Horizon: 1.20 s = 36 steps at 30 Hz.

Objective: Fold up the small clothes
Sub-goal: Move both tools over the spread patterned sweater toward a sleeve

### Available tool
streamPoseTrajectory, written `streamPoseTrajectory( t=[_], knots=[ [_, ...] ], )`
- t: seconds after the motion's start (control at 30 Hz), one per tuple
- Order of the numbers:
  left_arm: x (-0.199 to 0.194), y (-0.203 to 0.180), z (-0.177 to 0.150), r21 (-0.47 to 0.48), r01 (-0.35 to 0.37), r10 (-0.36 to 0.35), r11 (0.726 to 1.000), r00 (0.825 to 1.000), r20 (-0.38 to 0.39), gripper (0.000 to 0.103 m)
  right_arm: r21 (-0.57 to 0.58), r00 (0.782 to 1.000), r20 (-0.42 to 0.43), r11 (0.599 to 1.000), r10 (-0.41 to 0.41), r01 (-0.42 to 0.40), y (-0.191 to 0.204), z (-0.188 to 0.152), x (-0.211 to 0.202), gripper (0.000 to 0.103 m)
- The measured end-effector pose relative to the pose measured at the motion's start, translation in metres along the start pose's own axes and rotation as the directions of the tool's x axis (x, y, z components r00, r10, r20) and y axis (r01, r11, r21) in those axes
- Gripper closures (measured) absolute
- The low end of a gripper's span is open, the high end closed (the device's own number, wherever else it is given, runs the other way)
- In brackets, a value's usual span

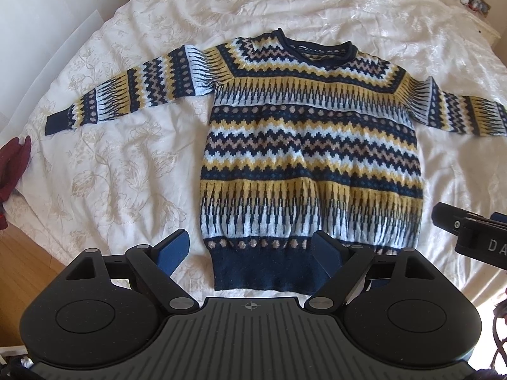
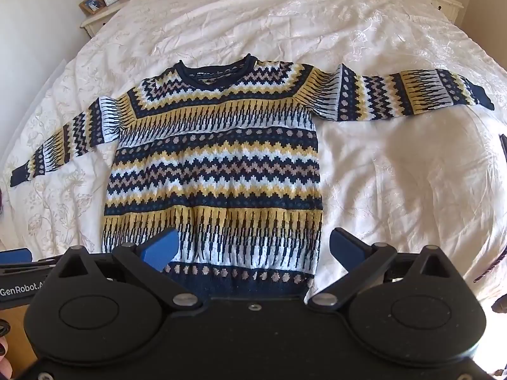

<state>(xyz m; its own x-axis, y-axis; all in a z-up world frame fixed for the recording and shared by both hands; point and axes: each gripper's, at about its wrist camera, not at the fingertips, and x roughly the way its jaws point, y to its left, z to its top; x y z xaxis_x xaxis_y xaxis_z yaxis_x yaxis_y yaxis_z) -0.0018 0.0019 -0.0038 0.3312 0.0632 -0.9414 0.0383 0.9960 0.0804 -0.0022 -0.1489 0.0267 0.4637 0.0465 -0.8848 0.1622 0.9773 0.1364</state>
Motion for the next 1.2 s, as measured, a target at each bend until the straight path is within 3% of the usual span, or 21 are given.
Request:
streamPoseTrajectory(
  t=[0.7,1.2],
  knots=[
    [0.015,0.006,0.006,-0.015,-0.003,0.002,1.000,0.999,-0.033,0.019,-0.008,0.998,-0.057,1.000,-0.003,0.002,0.012,0.008,0.016,0.003],
    [0.033,0.020,0.041,-0.031,-0.005,0.002,1.000,0.996,-0.086,0.019,-0.012,0.995,-0.100,1.000,-0.007,0.006,0.029,0.039,0.039,0.002]
  ],
)
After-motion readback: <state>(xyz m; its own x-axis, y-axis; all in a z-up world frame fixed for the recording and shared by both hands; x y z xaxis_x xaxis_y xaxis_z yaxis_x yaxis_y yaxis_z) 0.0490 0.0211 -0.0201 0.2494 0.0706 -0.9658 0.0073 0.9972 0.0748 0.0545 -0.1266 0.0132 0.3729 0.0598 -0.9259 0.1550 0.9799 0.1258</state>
